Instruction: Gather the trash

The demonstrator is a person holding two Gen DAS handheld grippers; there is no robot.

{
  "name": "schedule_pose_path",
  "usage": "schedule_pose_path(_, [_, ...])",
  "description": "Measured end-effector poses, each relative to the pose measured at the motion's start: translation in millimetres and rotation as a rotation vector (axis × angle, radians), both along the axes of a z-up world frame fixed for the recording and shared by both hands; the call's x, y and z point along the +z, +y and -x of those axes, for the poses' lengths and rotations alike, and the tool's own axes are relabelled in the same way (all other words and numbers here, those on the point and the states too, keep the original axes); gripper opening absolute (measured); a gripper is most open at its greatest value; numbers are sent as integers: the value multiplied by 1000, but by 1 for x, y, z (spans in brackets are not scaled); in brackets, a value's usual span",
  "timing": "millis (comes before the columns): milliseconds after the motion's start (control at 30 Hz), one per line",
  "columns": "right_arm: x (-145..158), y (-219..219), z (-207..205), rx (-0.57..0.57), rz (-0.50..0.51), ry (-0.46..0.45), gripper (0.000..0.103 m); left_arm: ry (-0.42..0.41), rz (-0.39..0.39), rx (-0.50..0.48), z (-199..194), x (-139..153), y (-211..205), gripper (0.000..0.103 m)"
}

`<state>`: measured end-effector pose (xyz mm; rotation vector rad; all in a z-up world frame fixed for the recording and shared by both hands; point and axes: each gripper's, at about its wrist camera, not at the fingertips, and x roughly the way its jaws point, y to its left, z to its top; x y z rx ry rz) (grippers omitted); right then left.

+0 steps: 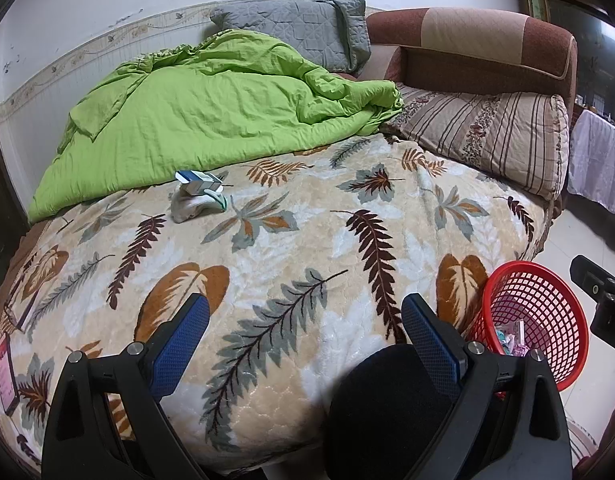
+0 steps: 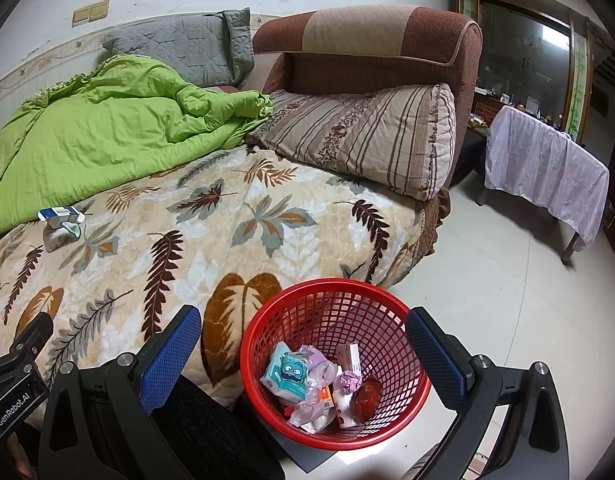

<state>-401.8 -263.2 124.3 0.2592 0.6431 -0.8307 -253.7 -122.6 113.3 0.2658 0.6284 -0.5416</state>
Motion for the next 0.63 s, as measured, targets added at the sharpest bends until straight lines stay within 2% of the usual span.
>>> schedule_pose_path(267, [-1, 1, 0, -1, -6, 0, 103, 4, 2, 0, -1, -1, 0, 96])
schedule_pose_path(433, [-6, -1, -6, 14, -19, 7, 103, 64, 15, 4, -4, -2, 2, 96])
schedule_pose_path(533, [-9, -7, -20, 64, -43, 6, 103, 77, 38, 50, -15, -2, 14, 96])
schedule_pose_path(633, [-11, -7, -50, 170, -66, 25, 103, 110, 51, 137, -42, -2, 33, 96])
